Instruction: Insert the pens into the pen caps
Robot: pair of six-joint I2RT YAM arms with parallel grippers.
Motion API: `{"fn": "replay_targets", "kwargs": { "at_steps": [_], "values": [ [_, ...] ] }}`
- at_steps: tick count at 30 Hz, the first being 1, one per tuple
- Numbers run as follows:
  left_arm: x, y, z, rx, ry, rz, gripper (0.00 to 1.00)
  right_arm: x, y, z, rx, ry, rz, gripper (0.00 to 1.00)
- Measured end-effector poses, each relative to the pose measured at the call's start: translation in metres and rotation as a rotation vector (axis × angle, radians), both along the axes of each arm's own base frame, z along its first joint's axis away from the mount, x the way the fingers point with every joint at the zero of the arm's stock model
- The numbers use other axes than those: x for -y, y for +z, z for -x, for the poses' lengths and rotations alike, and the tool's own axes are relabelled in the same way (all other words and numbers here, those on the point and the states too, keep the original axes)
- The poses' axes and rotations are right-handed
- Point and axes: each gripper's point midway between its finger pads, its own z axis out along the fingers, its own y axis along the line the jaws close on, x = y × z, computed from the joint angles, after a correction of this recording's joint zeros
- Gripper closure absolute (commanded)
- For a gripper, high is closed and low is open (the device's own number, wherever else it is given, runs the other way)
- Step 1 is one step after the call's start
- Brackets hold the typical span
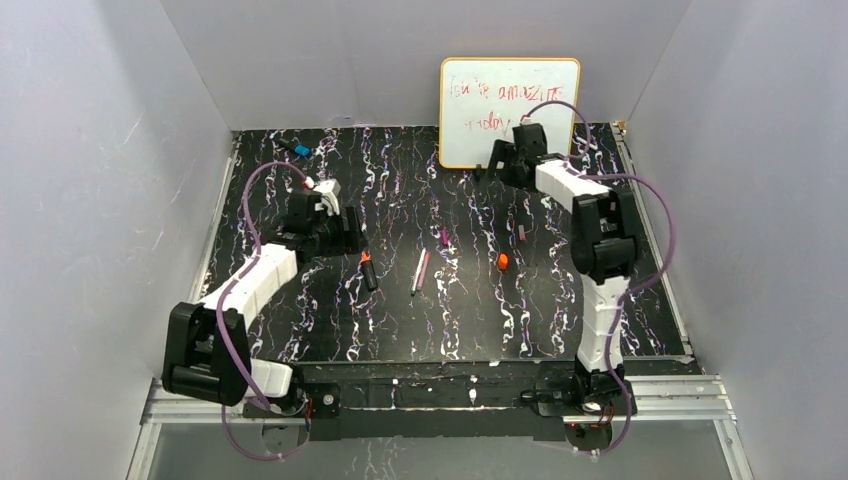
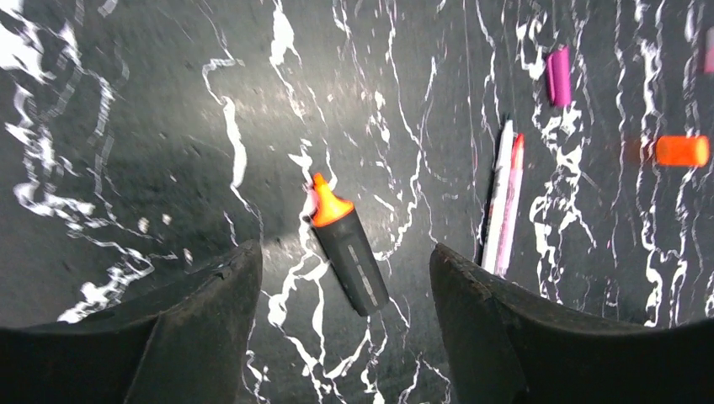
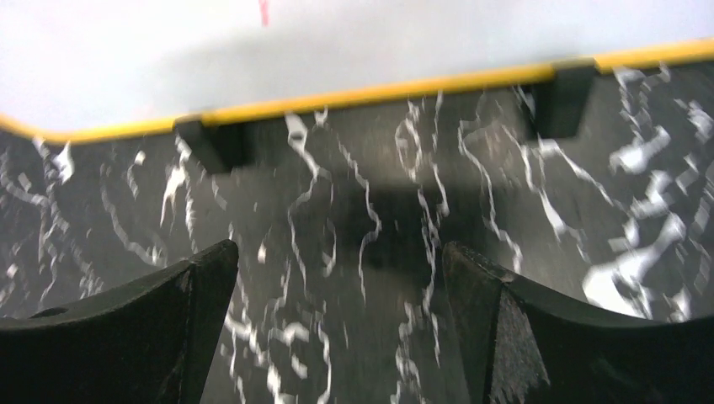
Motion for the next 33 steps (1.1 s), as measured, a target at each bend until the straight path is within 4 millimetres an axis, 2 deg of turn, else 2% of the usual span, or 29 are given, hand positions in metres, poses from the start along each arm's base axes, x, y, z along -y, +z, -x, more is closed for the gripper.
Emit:
{"fn": "replay_targets", "kwargs": {
  "at_steps": [2, 4, 5, 7, 9, 11, 13, 16, 19, 22, 25, 33],
  "values": [
    [0.007, -0.008, 0.009, -0.035, 0.005, -0.024, 0.31, 0.005, 0.014, 0.021, 0.004, 0.002, -0.004, 0.01],
    [0.014, -0.018, 0.018, -0.074, 0.004, -0.055, 0.32, 0.009, 0.038, 0.036, 0.037, 0.002, -0.013, 0.01],
    [0.017, -0.023, 0.022, -0.095, 0.008, -0.068, 0.33, 0.011, 0.051, 0.043, 0.057, 0.001, -0.019, 0.01],
    [0.021, -0.035, 0.031, -0.14, 0.018, -0.11, 0.32, 0.015, 0.091, 0.057, 0.137, -0.003, -0.038, 0.01],
    [0.016, -0.05, 0.038, -0.192, 0.066, -0.167, 0.32, 0.021, 0.129, 0.074, 0.224, -0.01, -0.056, 0.01],
    [0.003, -0.066, 0.045, -0.263, 0.121, -0.246, 0.34, 0.028, 0.144, 0.103, 0.252, -0.01, -0.064, 0.01],
    [0.002, -0.077, 0.045, -0.301, 0.148, -0.267, 0.36, 0.031, 0.148, 0.13, 0.251, -0.003, -0.09, 0.01],
    [0.014, -0.08, 0.042, -0.301, 0.155, -0.273, 0.36, 0.033, 0.148, 0.164, 0.25, 0.014, -0.124, 0.01],
    [0.026, -0.083, 0.046, -0.3, 0.143, -0.291, 0.37, 0.035, 0.14, 0.177, 0.235, 0.016, -0.129, 0.01],
    [0.034, -0.083, 0.048, -0.299, 0.143, -0.285, 0.44, 0.035, 0.128, 0.185, 0.207, 0.02, -0.128, 0.01],
    [0.039, -0.084, 0.049, -0.301, 0.151, -0.28, 0.46, 0.034, 0.123, 0.188, 0.191, 0.027, -0.131, 0.01],
    [0.038, -0.085, 0.051, -0.304, 0.204, -0.266, 0.57, 0.033, 0.131, 0.19, 0.214, 0.036, -0.142, 0.01]
  ]
}}
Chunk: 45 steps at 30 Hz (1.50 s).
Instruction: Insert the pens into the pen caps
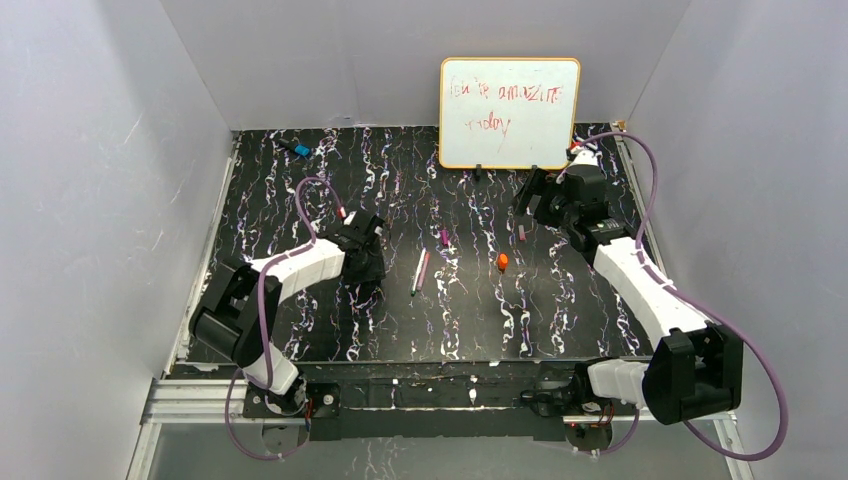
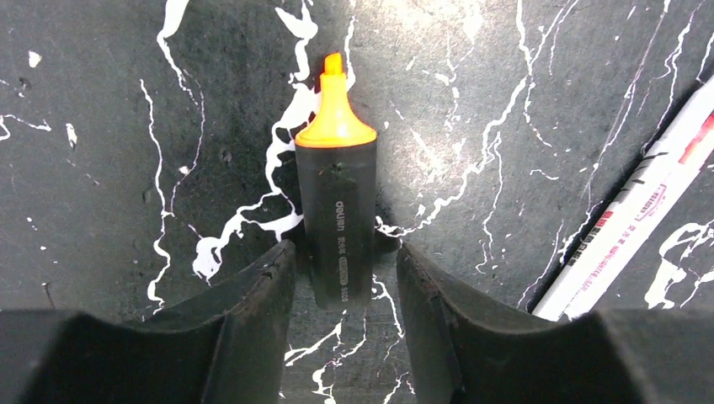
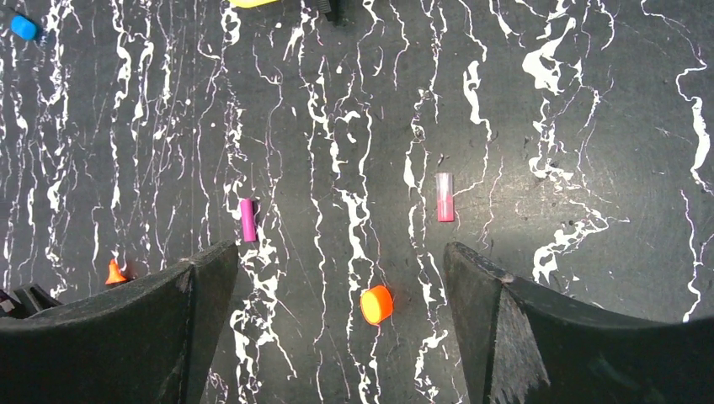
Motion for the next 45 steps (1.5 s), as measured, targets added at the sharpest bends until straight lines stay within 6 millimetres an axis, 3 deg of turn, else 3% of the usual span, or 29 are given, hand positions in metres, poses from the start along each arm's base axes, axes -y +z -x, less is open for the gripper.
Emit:
{"fn": "replay_targets", "kwargs": {
  "at_steps": [4, 8, 15, 23, 36, 42, 45],
  "values": [
    [-0.004, -0.001, 0.005, 0.004, 0.018, -0.002, 0.69, 0.0, 0.006, 0.001, 0.016, 0.002, -0.006, 0.01],
    [-0.007, -0.003, 0.006, 0.009, 0.03, -0.006, 0.63, 0.0, 0.009, 0.002, 0.023, 0.001, -0.009, 0.01],
    [-0.008, -0.009, 0.006, 0.009, 0.023, -0.024, 0.68, 0.0, 0.014, 0.003, 0.035, -0.002, -0.016, 0.01],
    [-0.008, -0.011, 0.002, 0.019, -0.007, -0.056, 1.0, 0.001, 0.017, 0.004, 0.042, -0.006, -0.018, 0.01],
    [-0.003, -0.001, -0.003, 0.064, -0.113, -0.049, 1.0, -0.007, 0.014, 0.011, 0.018, 0.041, -0.042, 0.01],
    [0.004, 0.001, 0.01, 0.02, -0.234, -0.019, 1.0, -0.028, -0.003, 0.023, -0.006, 0.14, -0.091, 0.01],
    [0.01, 0.007, 0.012, 0.028, -0.296, 0.006, 1.0, -0.05, 0.003, 0.028, 0.019, 0.217, -0.112, 0.01]
  ]
}}
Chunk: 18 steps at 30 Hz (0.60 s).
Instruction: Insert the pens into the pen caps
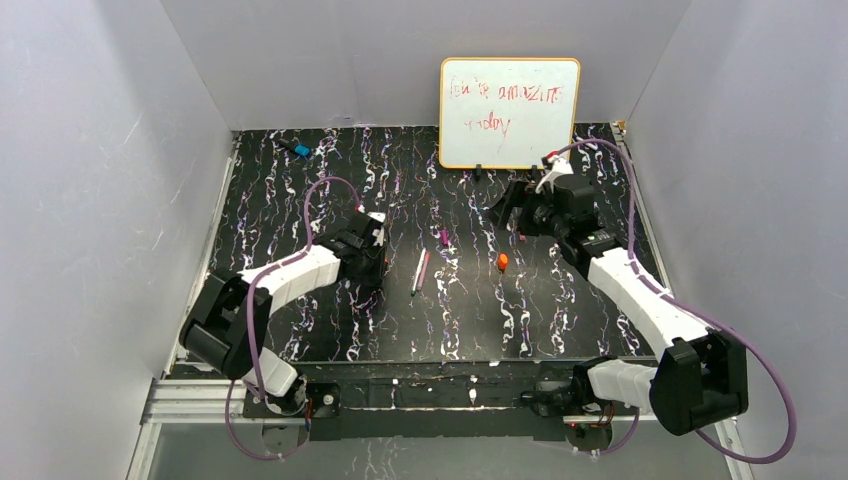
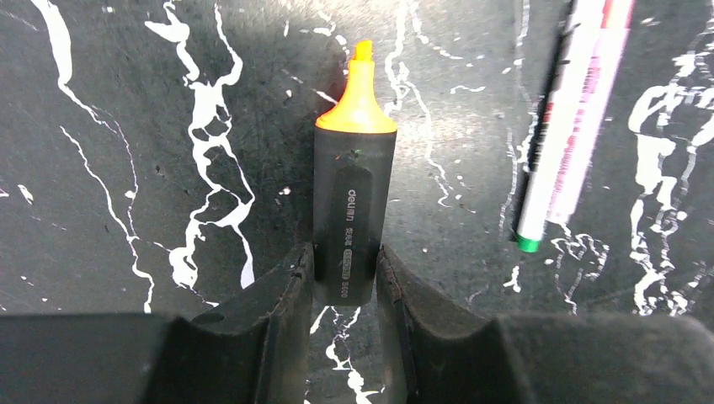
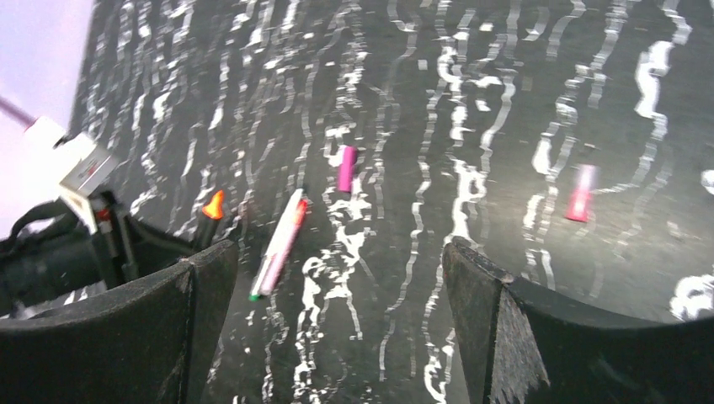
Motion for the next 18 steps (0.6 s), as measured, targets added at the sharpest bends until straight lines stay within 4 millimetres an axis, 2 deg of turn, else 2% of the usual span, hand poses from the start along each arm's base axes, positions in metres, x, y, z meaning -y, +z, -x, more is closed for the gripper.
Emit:
{"fn": "replay_targets", "kwargs": {
  "at_steps": [8, 12, 18],
  "values": [
    [0.017, 0.039, -0.012, 0.127, -0.057, 0.106, 1.0, -0.059, 0.017, 0.019, 0.074, 0.156, -0.091, 0.01],
    [0.024, 0.063, -0.015, 0.191, -0.072, 0.172, 1.0, -0.087, 0.009, 0.026, 0.065, 0.212, -0.112, 0.02],
    [0.03, 0.089, -0.015, 0.256, -0.078, 0.24, 1.0, -0.122, -0.022, 0.032, 0.001, 0.269, -0.094, 0.04]
  ]
}}
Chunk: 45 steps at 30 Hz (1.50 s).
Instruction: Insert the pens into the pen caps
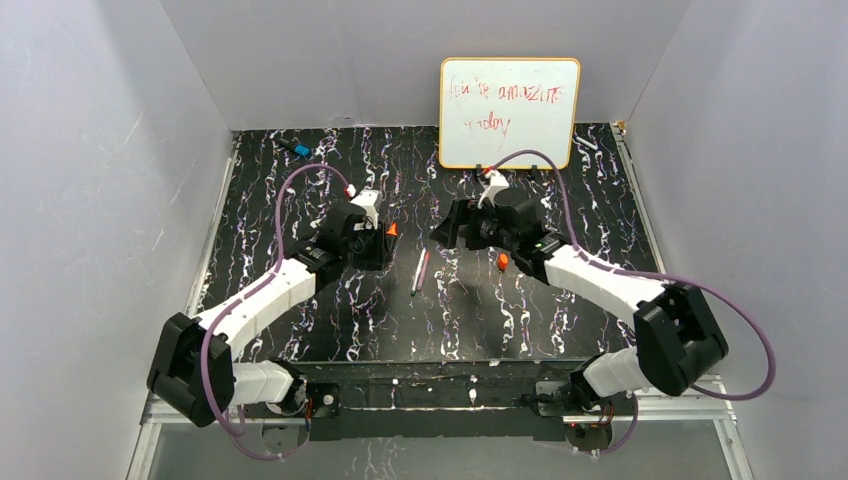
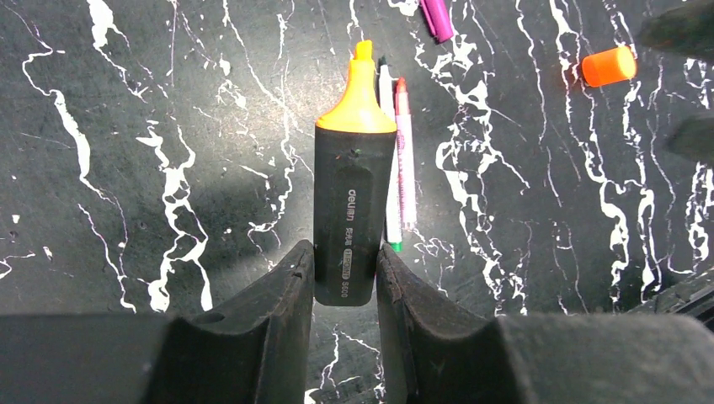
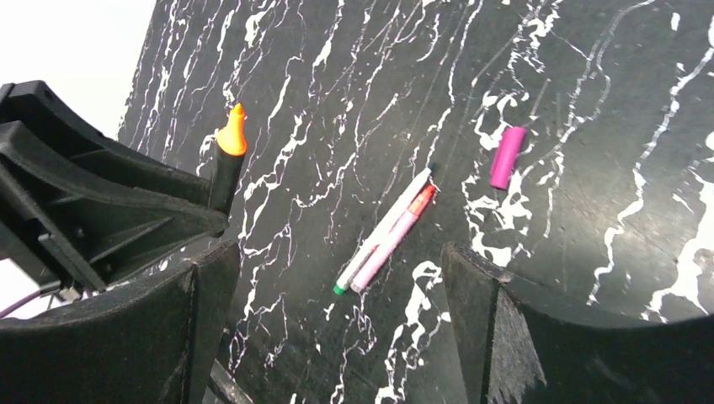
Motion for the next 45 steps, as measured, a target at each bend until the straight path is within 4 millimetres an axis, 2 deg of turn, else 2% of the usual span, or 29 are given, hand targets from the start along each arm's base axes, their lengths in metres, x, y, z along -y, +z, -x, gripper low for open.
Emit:
{"fn": "replay_targets", "kwargs": {
  "at_steps": [3, 10, 17, 25, 34, 42, 45],
  "values": [
    [0.002, 0.005, 0.0, 0.004, 0.003, 0.021, 1.0, -0.018, -0.004, 0.0, -0.003, 0.022, 0.001, 0.05],
    [0.003, 0.005, 0.002, -0.004, 0.006, 0.031, 1.0, -0.062, 0.002, -0.003, 0.032, 0.079, -0.019, 0.07],
    [0.005, 0.011, 0.003, 0.004, 0.007, 0.052, 1.0, -0.09, -0.008, -0.003, 0.033, 0.115, -0.015, 0.11],
    [0.011, 0.024, 0.002, 0.016, 0.004, 0.092, 1.0, -0.106, -0.024, -0.005, 0.026, 0.125, -0.006, 0.14],
    [0.015, 0.027, 0.003, 0.009, 0.001, 0.118, 1.0, -0.117, -0.013, -0.016, 0.064, 0.12, -0.042, 0.19],
    [0.016, 0.027, 0.003, 0.009, 0.001, 0.121, 1.0, -0.121, -0.018, -0.018, 0.058, 0.123, -0.043, 0.35],
    [0.016, 0.027, 0.003, 0.009, 0.001, 0.121, 1.0, -0.122, -0.018, -0.018, 0.051, 0.127, -0.048, 0.45]
  ]
}}
